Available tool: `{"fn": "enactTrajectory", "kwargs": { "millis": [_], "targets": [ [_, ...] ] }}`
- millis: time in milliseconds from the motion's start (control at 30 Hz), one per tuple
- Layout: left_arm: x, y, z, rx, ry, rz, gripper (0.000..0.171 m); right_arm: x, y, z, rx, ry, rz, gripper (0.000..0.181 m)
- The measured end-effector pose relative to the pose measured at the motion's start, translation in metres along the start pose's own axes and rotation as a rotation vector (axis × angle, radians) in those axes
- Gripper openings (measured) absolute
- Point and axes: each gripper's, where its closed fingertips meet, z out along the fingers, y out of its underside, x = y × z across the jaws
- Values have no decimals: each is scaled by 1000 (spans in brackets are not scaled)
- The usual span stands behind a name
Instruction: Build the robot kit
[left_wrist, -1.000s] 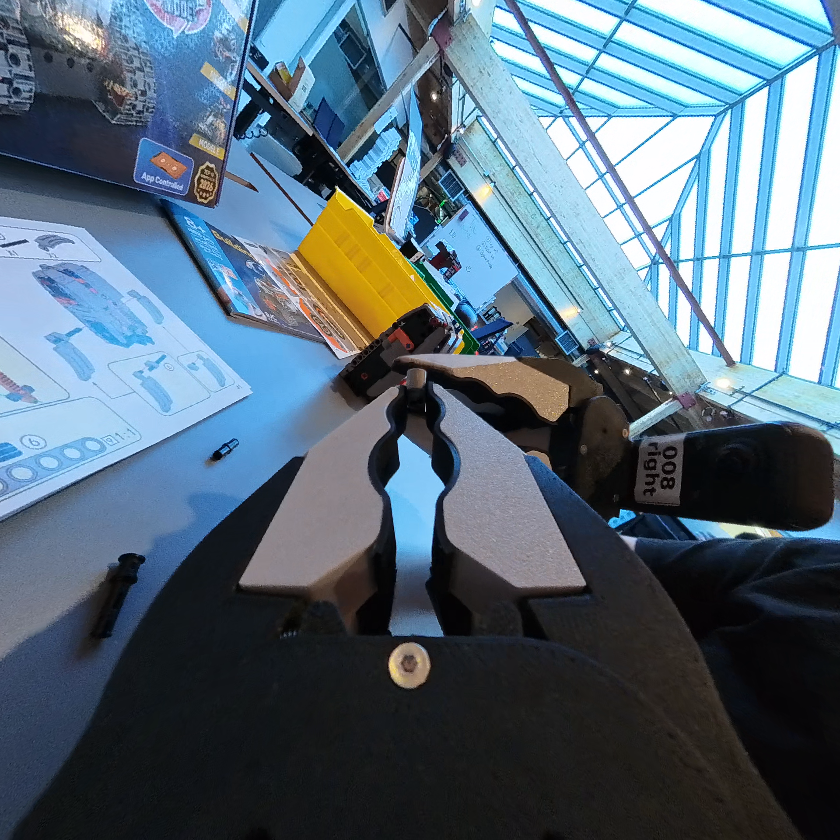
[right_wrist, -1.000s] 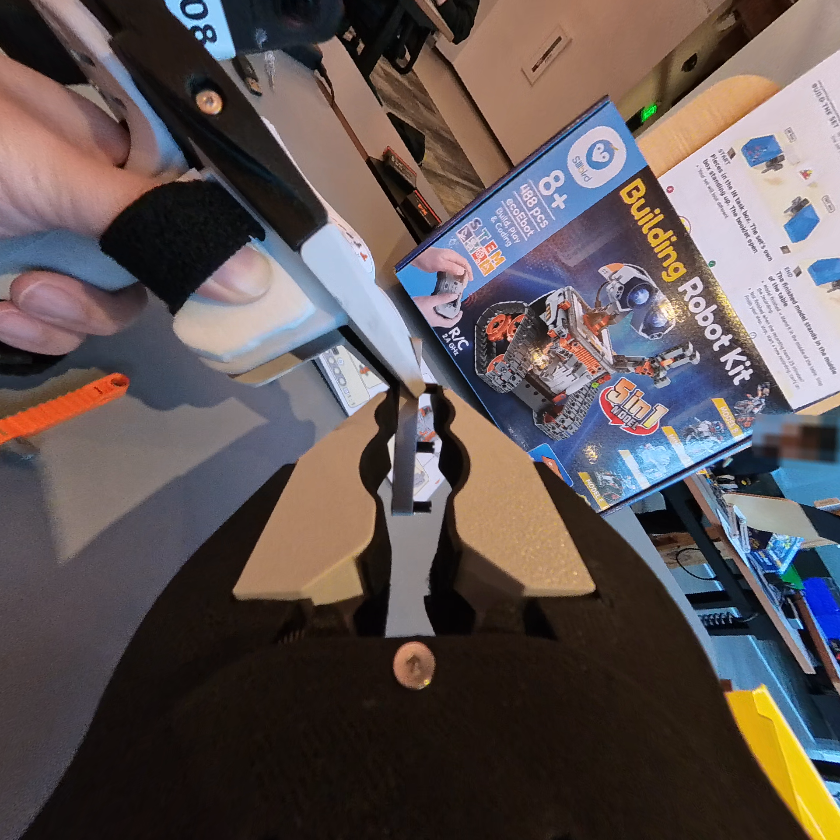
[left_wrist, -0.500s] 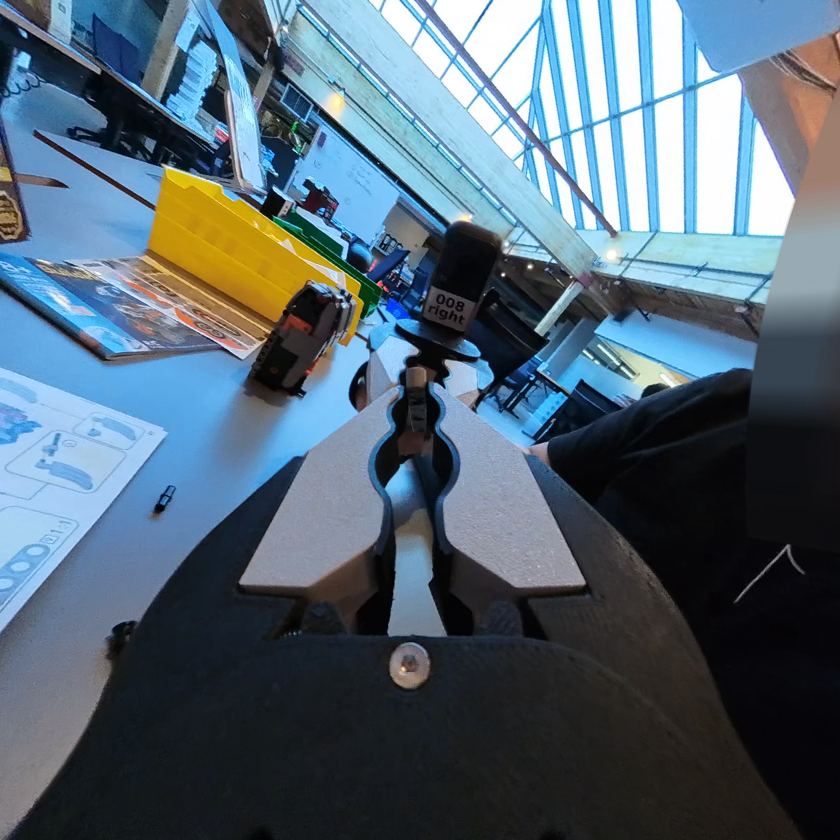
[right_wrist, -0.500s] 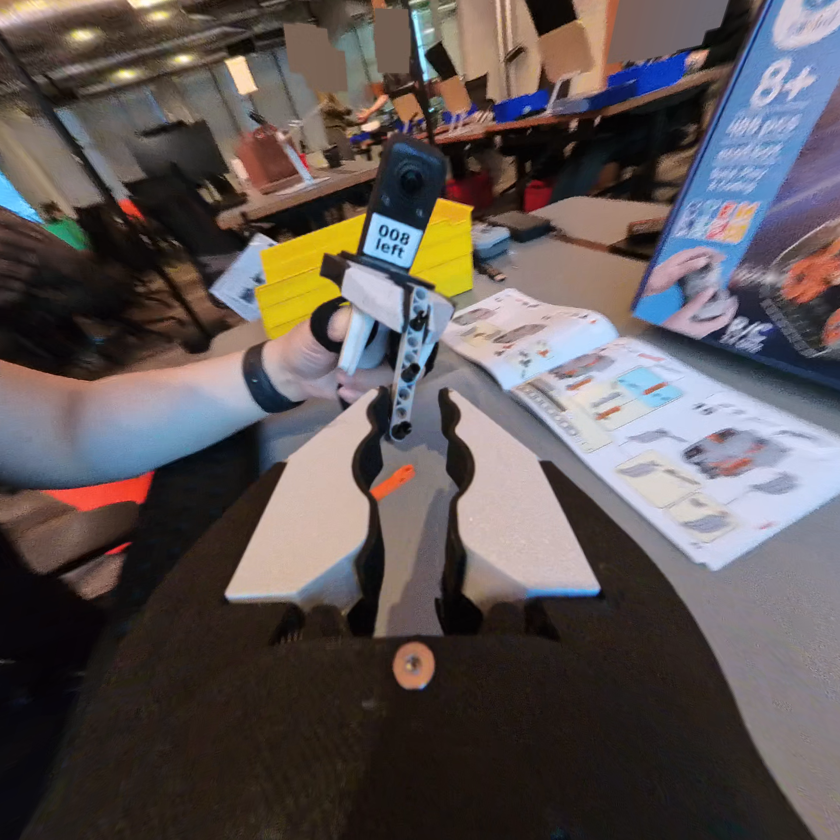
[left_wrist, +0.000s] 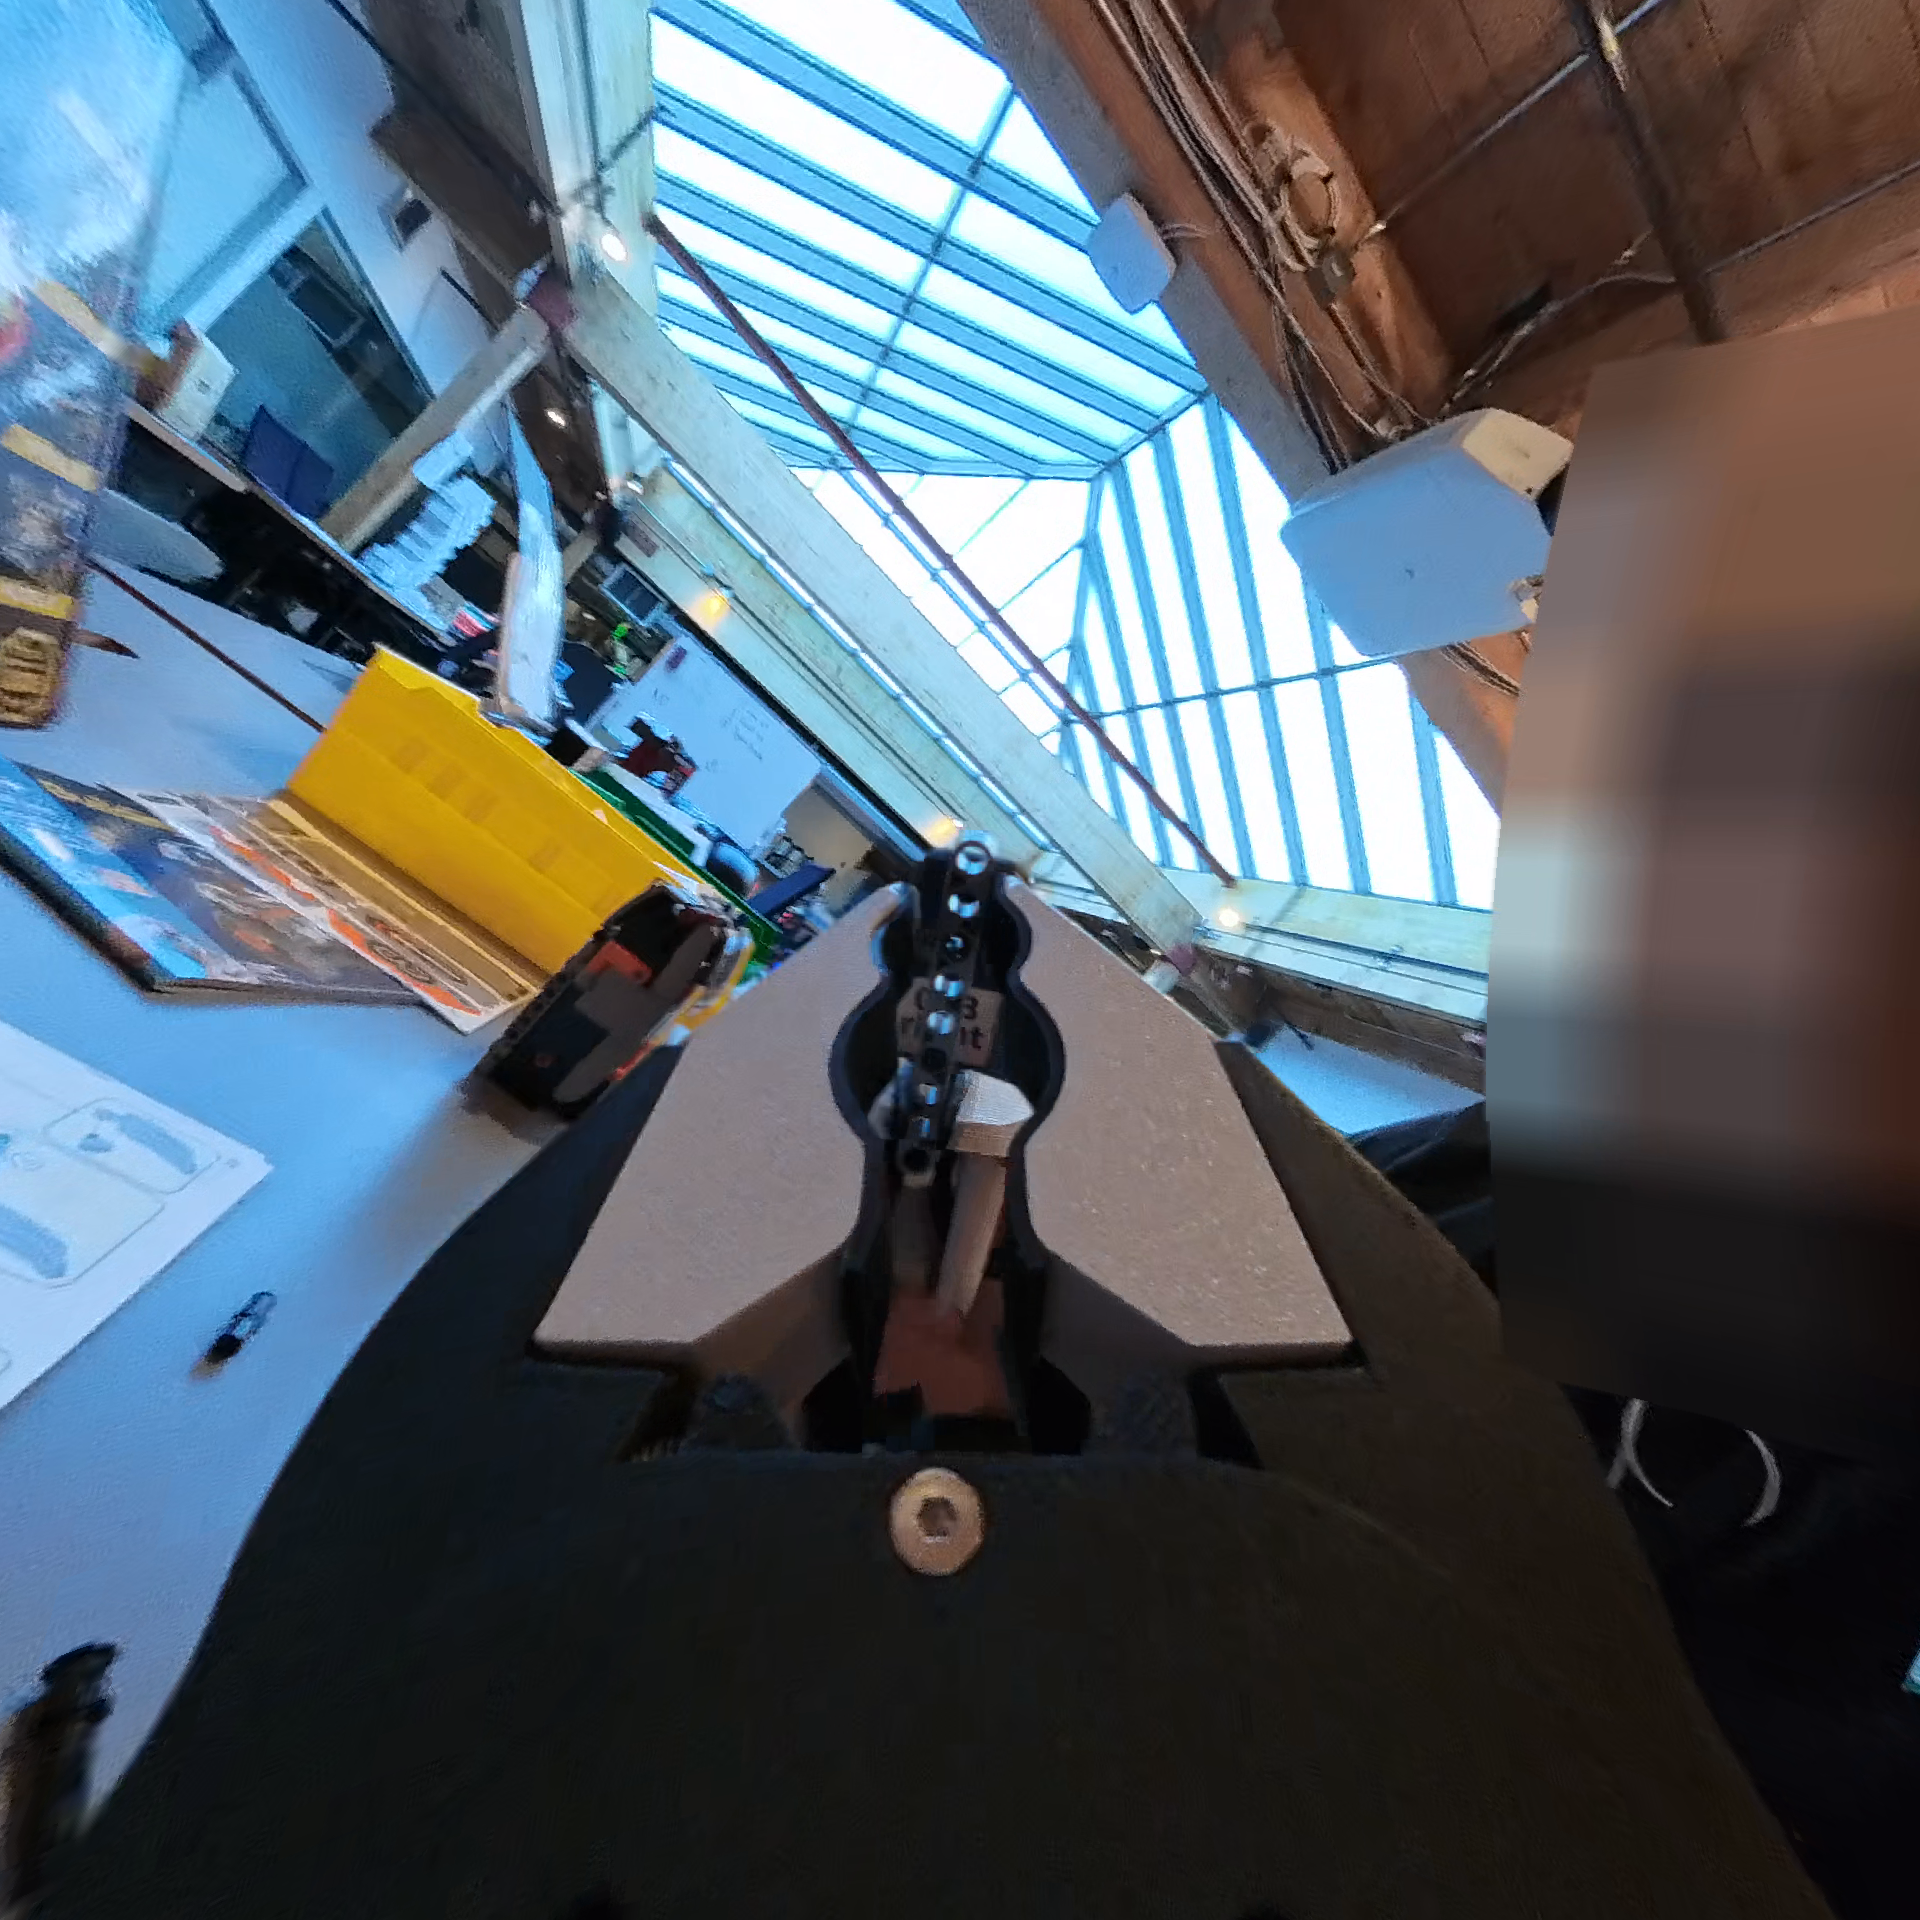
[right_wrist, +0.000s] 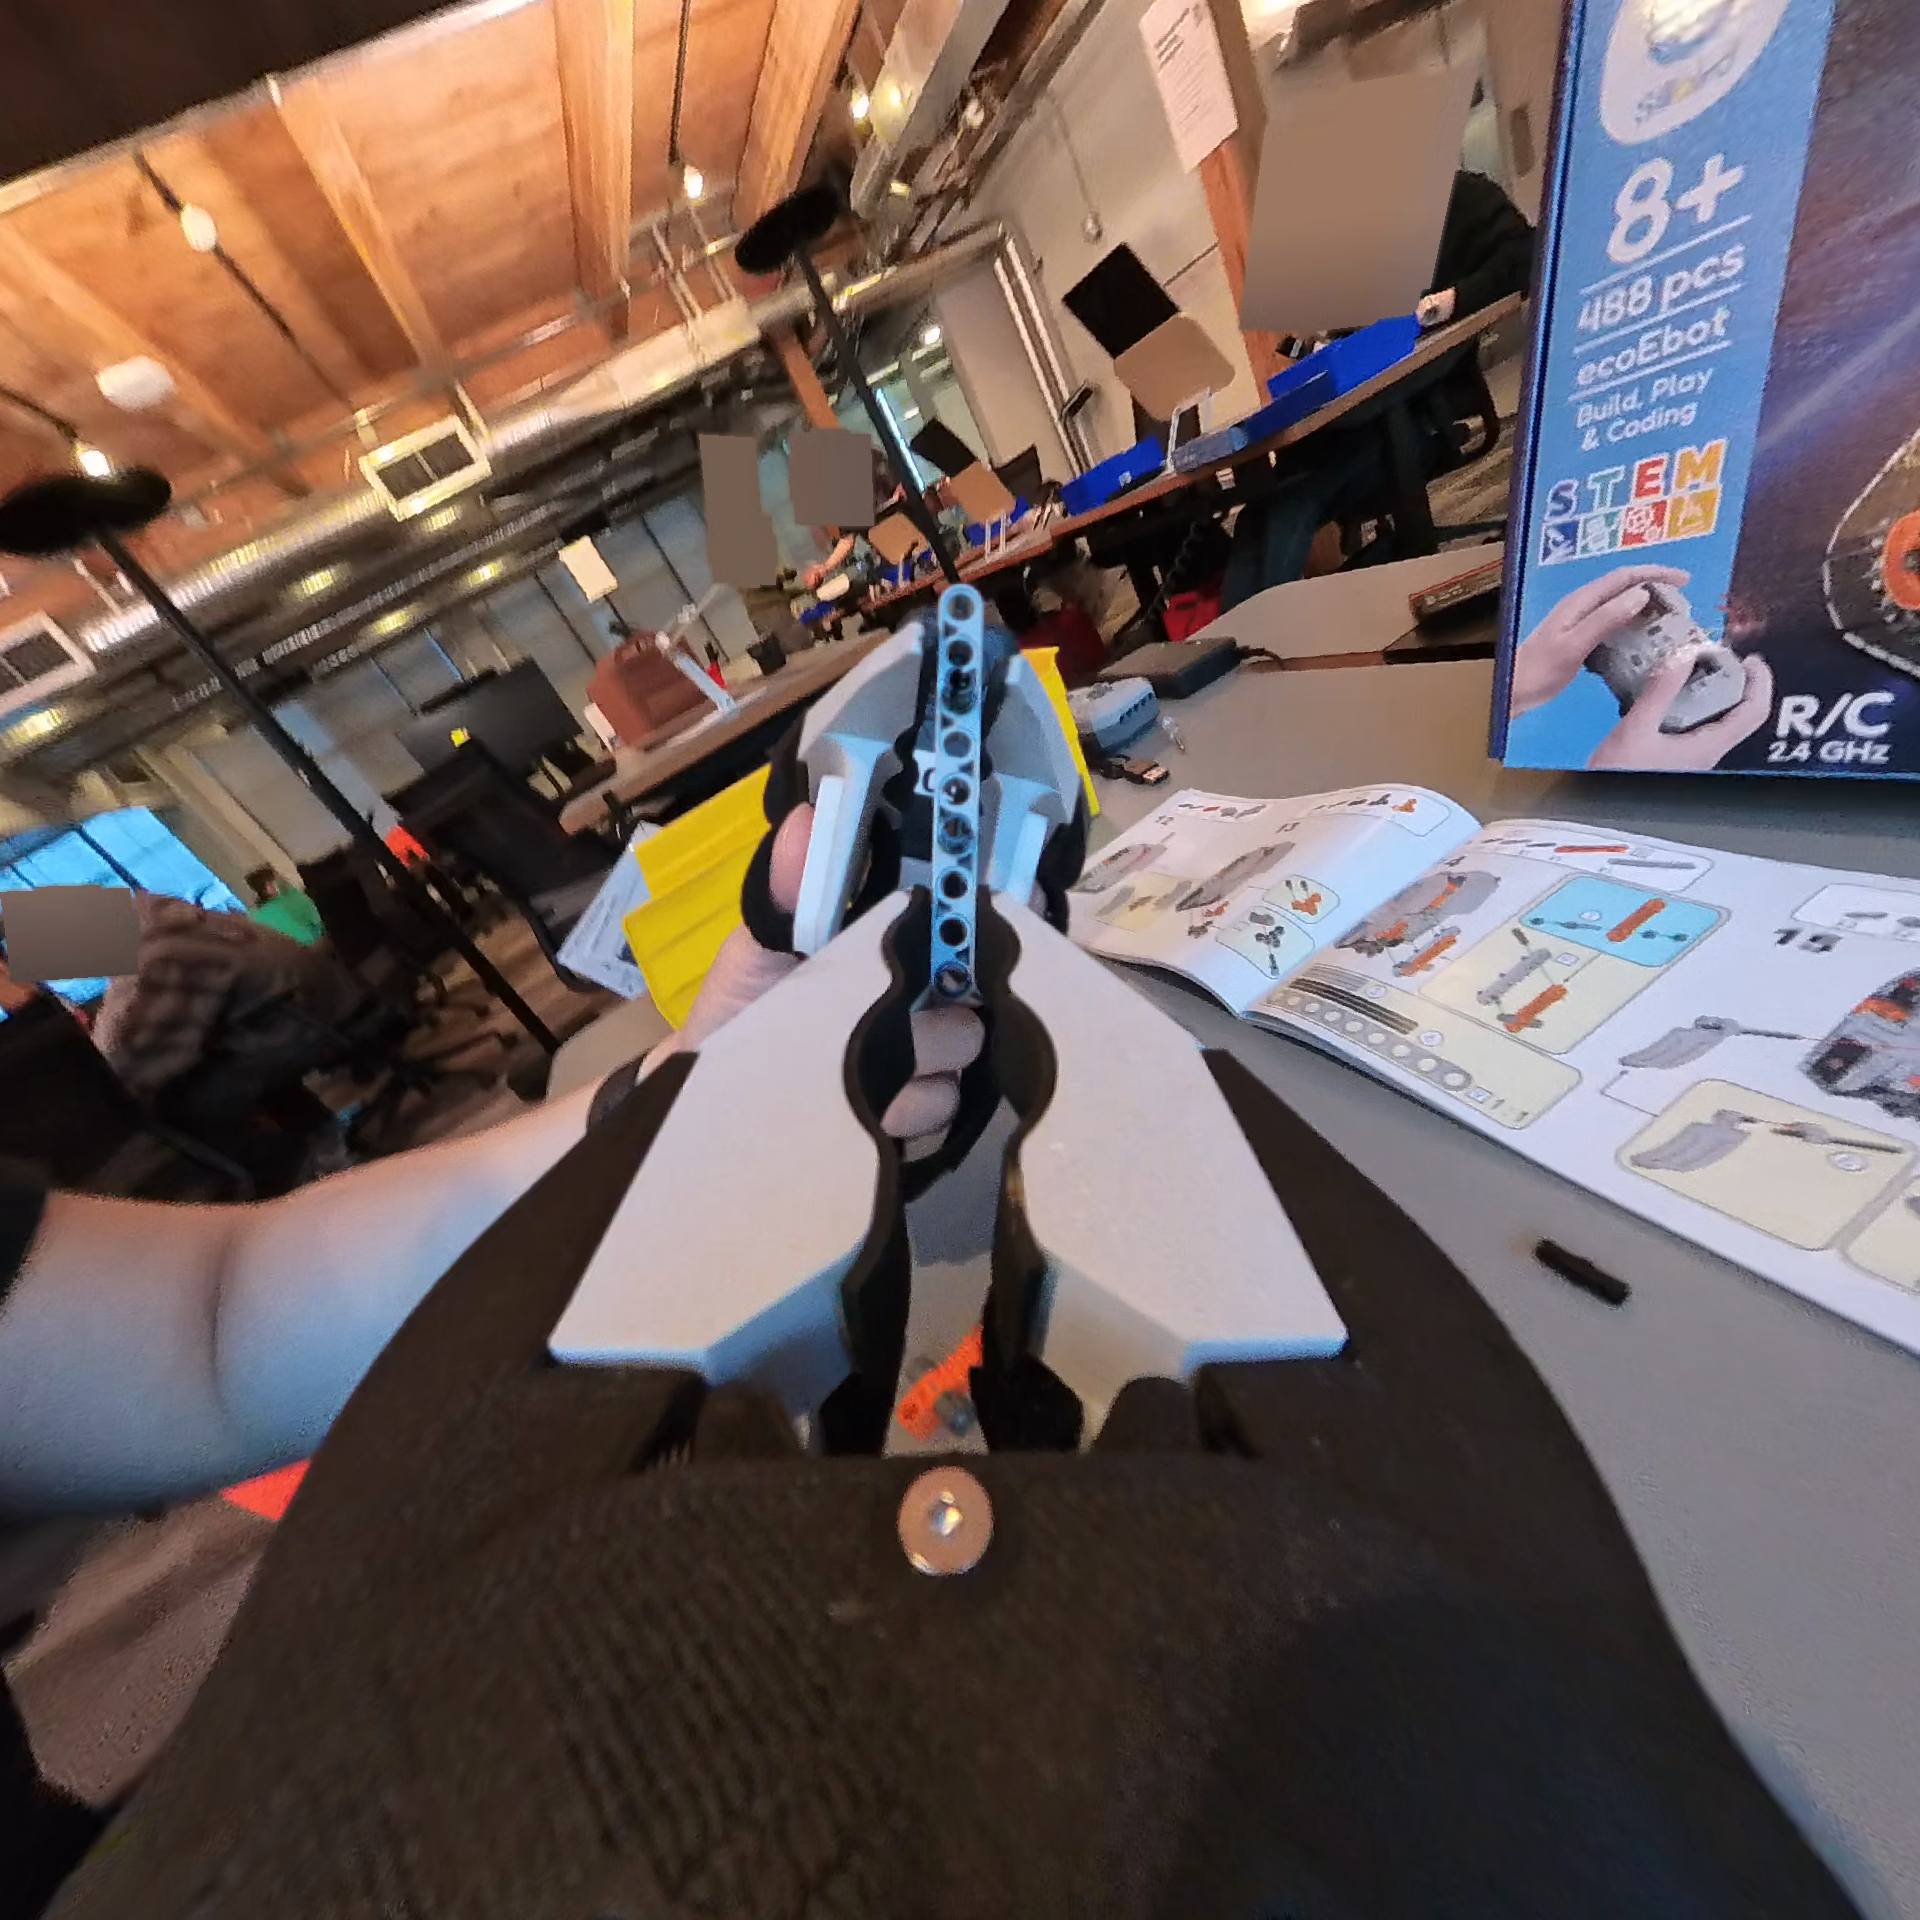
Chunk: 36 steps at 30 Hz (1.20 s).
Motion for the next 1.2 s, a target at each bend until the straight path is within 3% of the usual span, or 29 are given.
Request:
{"fn": "enactTrajectory", "kwargs": {
  "millis": [67,100,267,367,700,800,967,1067,1200],
  "targets": [
    [-7,-7,-6,19,-59,32,25,2,-3,3,51,-1,71,4],
    [-8,-9,-9,26,-68,40,25,3,-4,4,68,-3,103,4],
    [-17,-6,-13,-21,-121,58,19,11,0,7,65,-2,164,4],
    [-23,1,-11,-64,-161,97,3,16,3,8,61,-4,204,4],
    [-17,3,-13,-113,-127,78,3,8,11,16,32,-77,197,6],
    [-11,-18,-26,-50,-132,75,3,16,10,14,10,-16,114,28],
    [-38,-19,-56,-116,-291,38,3,34,-4,1,-21,122,-139,15],
    [-46,-21,-64,-87,-292,-79,3,47,-6,-7,-65,198,-256,0],
    [-56,-10,-64,-117,-309,-167,3,67,-7,-9,-121,308,-420,0]
  ]
}}
